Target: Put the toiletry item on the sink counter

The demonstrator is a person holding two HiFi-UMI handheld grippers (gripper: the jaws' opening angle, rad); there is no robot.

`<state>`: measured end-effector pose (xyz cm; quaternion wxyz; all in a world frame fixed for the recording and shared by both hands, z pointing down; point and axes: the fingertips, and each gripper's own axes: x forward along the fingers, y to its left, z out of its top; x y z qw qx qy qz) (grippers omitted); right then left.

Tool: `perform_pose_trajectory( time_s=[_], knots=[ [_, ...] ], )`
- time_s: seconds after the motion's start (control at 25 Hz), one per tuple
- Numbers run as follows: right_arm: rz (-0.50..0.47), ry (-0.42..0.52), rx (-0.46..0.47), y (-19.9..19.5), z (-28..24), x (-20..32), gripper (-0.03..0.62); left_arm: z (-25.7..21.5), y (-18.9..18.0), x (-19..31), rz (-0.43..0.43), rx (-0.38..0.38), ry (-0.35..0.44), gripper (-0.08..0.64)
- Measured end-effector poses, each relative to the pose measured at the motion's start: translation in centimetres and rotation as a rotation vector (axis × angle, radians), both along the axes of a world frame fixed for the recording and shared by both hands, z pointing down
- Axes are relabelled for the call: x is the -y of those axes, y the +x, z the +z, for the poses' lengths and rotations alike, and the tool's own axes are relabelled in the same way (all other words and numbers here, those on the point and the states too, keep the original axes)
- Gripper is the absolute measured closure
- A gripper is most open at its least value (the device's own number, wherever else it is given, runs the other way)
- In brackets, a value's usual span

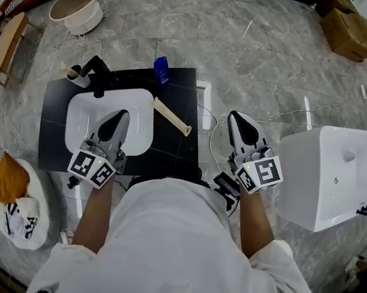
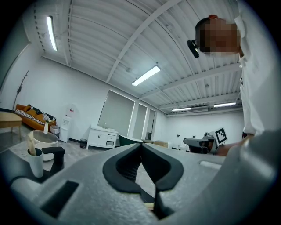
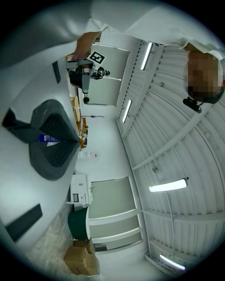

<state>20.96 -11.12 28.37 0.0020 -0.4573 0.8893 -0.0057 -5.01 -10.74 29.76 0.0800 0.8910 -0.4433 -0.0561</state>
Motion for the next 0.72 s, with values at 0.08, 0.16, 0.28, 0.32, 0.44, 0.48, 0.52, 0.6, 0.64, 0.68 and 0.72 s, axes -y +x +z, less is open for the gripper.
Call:
perform_pose_trajectory(
  time_s=[0.08,0.16,0.28,0.32,0.44,0.48,0.52,0.6,0.64,0.68,0.72],
  knots=[
    [0.004,-0.003,0.002,0.2,0.2,0.0,0.578,0.3,0.1,0.0,0.003,0.0,-0.003,0.545],
    [0.006,-0.007,0.003,0.2,0.4,0.0,0.578,0.5,0.2,0.1,0.007,-0.005,-0.009,0.545],
    [0.003,-0.015,0.002,0.2,0.6,0.1,0.578,0.9,0.5,0.3,0.014,-0.015,-0.022,0.544],
    [-0.001,-0.018,0.002,0.2,0.6,0.1,0.578,1.1,0.6,0.3,0.017,-0.017,-0.027,0.545],
    [-0.026,-0.025,-0.003,-0.3,0.7,-0.1,0.578,1.5,0.9,0.2,0.027,-0.02,-0.042,0.545],
    [-0.034,-0.027,-0.006,-0.5,0.8,-0.1,0.578,1.7,0.9,0.2,0.029,-0.021,-0.047,0.545],
    [-0.041,-0.029,-0.008,-0.8,0.9,-0.1,0.578,1.9,0.9,0.3,0.031,-0.023,-0.052,0.544],
    [-0.054,-0.034,-0.009,-1.4,1.2,0.0,0.578,2.4,0.9,0.4,0.034,-0.025,-0.06,0.543],
    [-0.059,-0.038,-0.009,-1.6,1.4,0.0,0.578,2.6,0.8,0.4,0.036,-0.026,-0.064,0.544],
    [-0.064,-0.041,-0.009,-1.9,1.6,0.0,0.578,2.8,0.8,0.4,0.038,-0.027,-0.068,0.544],
    [-0.068,-0.045,-0.009,-2.2,1.7,0.1,0.578,3.0,0.8,0.5,0.041,-0.027,-0.071,0.543]
  ],
)
